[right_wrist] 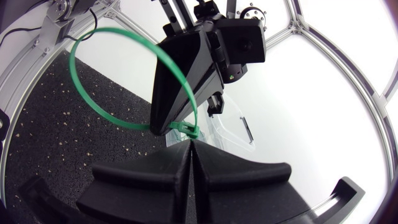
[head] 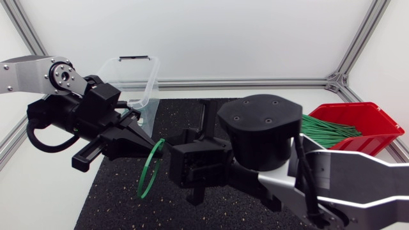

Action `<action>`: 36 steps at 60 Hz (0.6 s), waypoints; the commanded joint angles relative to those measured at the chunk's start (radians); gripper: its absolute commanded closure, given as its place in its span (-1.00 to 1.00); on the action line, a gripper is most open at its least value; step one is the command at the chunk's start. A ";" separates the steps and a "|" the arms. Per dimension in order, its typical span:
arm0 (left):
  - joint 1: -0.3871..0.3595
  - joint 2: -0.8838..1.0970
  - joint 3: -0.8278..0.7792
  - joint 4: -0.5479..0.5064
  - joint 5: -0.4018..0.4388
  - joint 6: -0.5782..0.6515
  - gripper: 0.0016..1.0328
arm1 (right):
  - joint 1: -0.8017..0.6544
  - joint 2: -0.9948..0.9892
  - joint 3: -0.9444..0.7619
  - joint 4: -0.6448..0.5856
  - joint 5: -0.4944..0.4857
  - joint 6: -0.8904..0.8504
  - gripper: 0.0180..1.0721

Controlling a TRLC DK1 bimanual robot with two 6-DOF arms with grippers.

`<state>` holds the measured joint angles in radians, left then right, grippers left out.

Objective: Take a green cable tie from the red box, thread the tail through the head to close it, then place it in the transparent bin on the left.

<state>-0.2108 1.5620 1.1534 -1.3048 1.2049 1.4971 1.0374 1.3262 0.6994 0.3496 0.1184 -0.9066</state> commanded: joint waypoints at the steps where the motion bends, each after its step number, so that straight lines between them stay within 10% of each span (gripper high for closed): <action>1: 0.008 -0.042 0.029 -0.037 0.027 0.043 0.94 | -0.033 0.031 -0.044 0.006 0.012 -0.018 0.89; 36: 0.031 -0.109 0.057 -0.080 0.045 0.037 0.94 | -0.063 0.064 -0.089 0.065 -0.011 -0.012 0.89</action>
<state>-0.1833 1.4891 1.1683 -1.3384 1.2037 1.4971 1.0054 1.3643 0.6655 0.4591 0.0746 -0.9062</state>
